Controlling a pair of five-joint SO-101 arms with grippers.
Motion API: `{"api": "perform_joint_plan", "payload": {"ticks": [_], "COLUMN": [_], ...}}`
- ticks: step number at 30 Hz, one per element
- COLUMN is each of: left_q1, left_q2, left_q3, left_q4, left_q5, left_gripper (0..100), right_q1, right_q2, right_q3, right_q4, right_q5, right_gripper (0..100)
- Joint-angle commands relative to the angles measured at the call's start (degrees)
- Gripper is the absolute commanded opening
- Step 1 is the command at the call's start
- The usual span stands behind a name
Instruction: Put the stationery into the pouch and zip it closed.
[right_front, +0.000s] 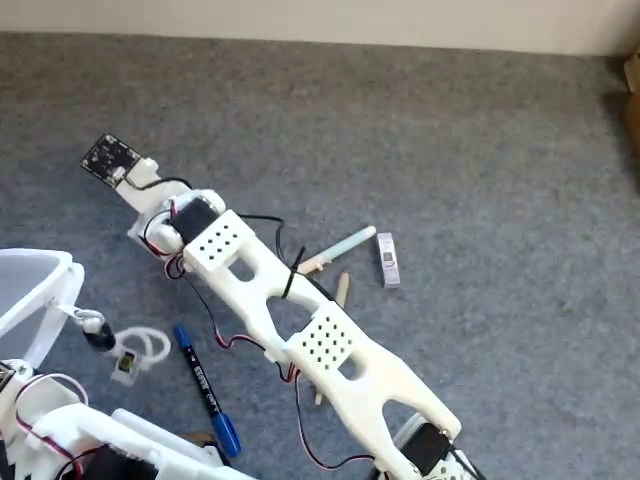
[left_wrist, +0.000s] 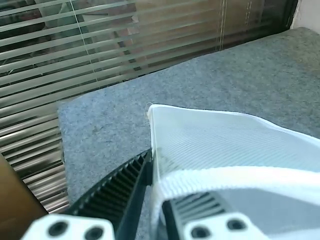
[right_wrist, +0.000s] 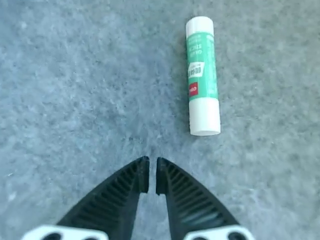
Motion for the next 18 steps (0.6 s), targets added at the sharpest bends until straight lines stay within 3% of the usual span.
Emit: {"api": "perform_joint_plan", "payload": {"ticks": [1,12,18], "left_q1": [-0.3,-0.4,-0.3], "left_q2": [-0.4,-0.4,-0.4], "left_q3": [-1.5,-1.5,-1.5], "left_q4": [0.0,0.1,0.0], "left_q5": [0.4,0.4,0.4], "left_gripper": [1,1,1], "right_q1": [0.9,-1.8,0.1], "right_q2": [-6.8,-7.1,-6.3], "right_q3": [-5.5,-19.1,-19.8], "right_q4": [3.1,13.9,8.4], "right_q5": [0.7,0.5,0.6], "right_gripper": [2.6,2.6,3.9]}}
